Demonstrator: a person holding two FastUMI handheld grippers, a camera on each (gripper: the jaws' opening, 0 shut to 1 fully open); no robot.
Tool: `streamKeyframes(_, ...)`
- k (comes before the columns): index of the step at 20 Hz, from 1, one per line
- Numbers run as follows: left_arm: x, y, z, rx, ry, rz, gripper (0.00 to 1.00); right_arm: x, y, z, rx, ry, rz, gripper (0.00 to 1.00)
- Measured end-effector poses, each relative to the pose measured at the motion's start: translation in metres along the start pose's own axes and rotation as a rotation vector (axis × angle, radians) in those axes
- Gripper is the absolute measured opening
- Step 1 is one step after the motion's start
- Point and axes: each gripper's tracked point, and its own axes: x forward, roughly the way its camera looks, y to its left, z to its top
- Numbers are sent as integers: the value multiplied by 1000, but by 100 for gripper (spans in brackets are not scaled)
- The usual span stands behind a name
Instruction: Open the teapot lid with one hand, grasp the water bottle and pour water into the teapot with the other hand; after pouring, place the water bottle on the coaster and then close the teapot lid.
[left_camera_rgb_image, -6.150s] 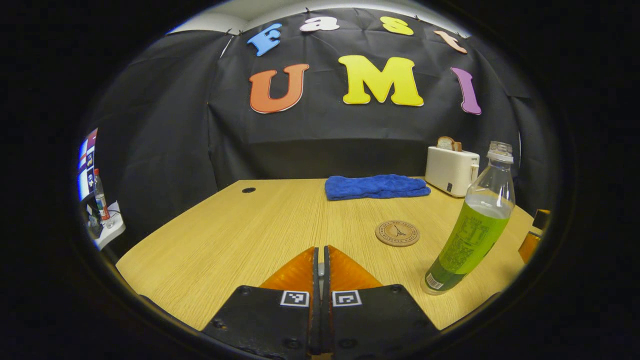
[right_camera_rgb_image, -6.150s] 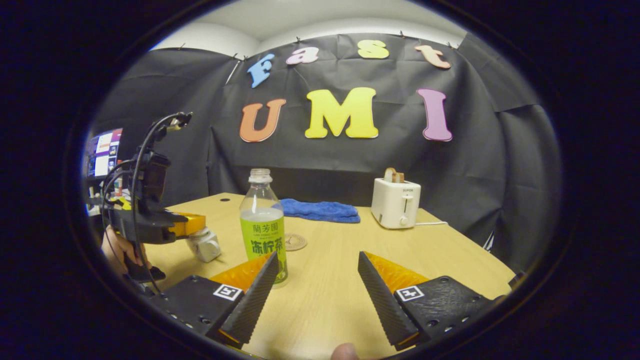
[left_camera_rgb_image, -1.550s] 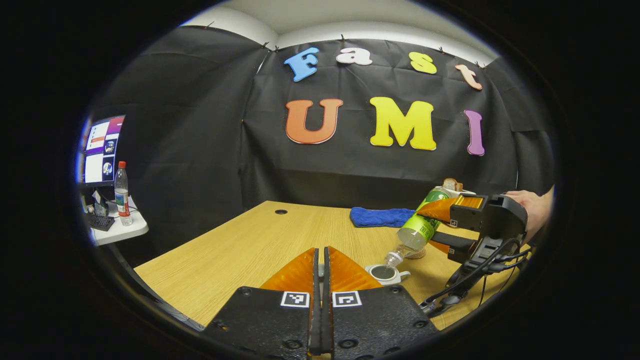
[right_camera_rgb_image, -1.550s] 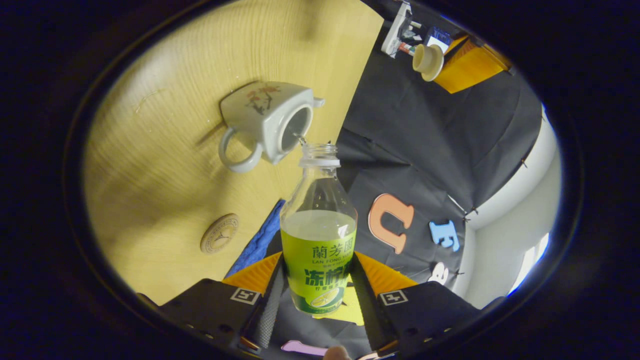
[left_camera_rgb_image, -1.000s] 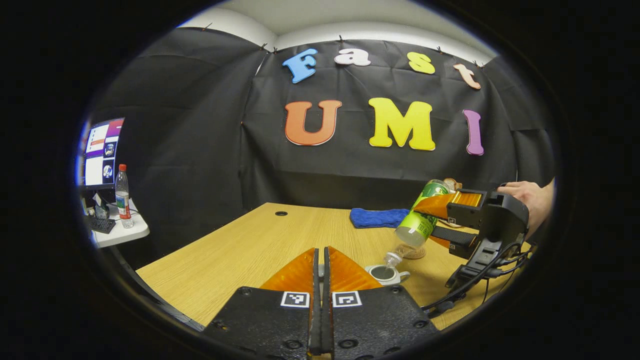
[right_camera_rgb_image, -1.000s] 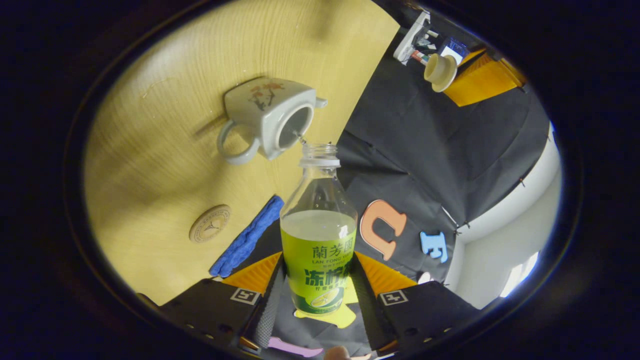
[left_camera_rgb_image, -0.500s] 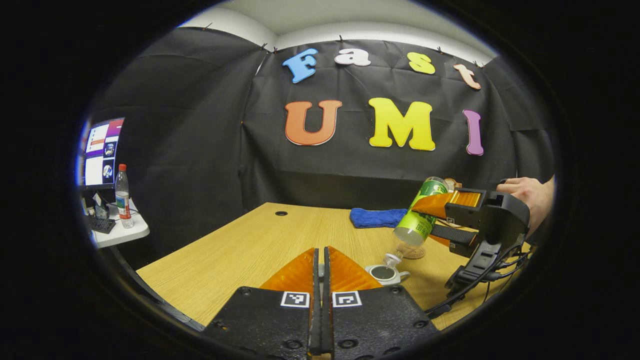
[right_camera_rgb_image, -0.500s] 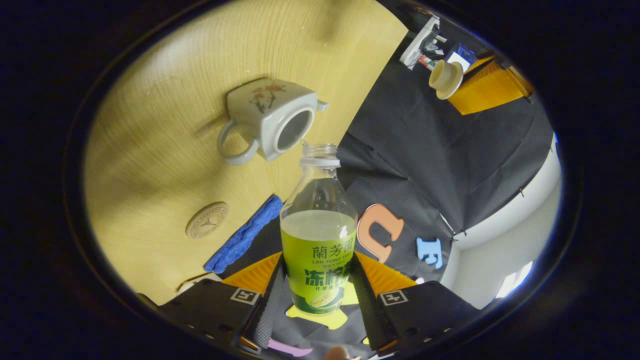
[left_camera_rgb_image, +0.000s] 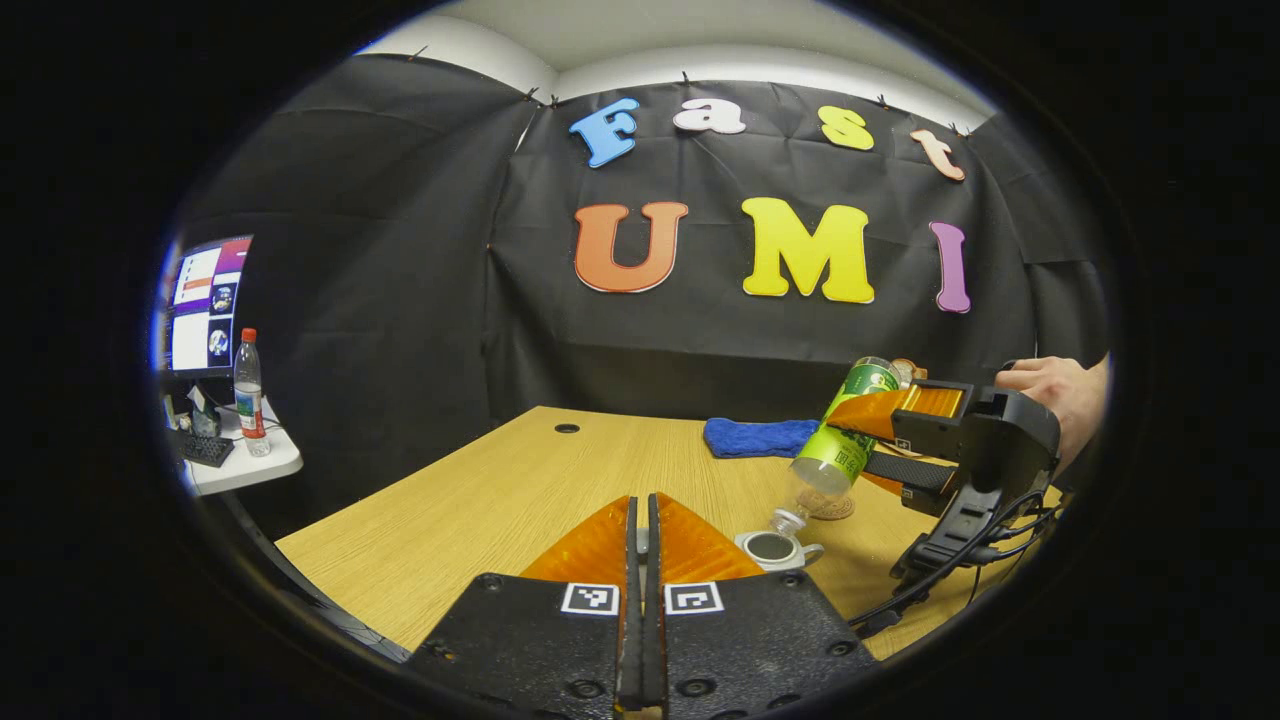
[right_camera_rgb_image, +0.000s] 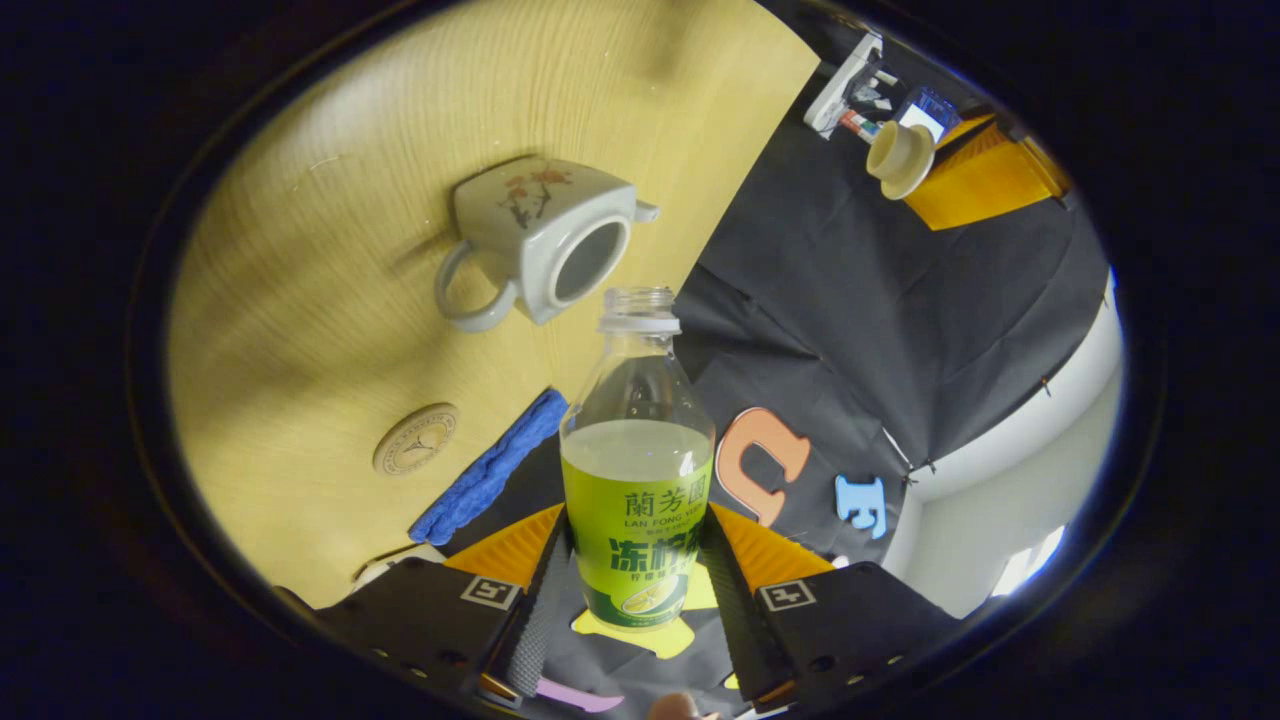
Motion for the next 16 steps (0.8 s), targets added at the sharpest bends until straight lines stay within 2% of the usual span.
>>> streamKeyframes(6, -2, 0, 2, 0, -7, 0, 2, 0, 0, 3, 11, -8, -3, 72)
streamKeyframes(10, -5, 3, 10, -5, -35, 1, 2, 4, 7, 4, 102, -7, 5, 72)
streamKeyframes(13, -8, 9, 14, 2, -44, 17, 2, 1, 18, 5, 234, -5, 37, 73)
streamKeyframes(16, -8, 7, 13, -2, -40, 14, 2, -3, 37, 4, 453, 4, 131, 72)
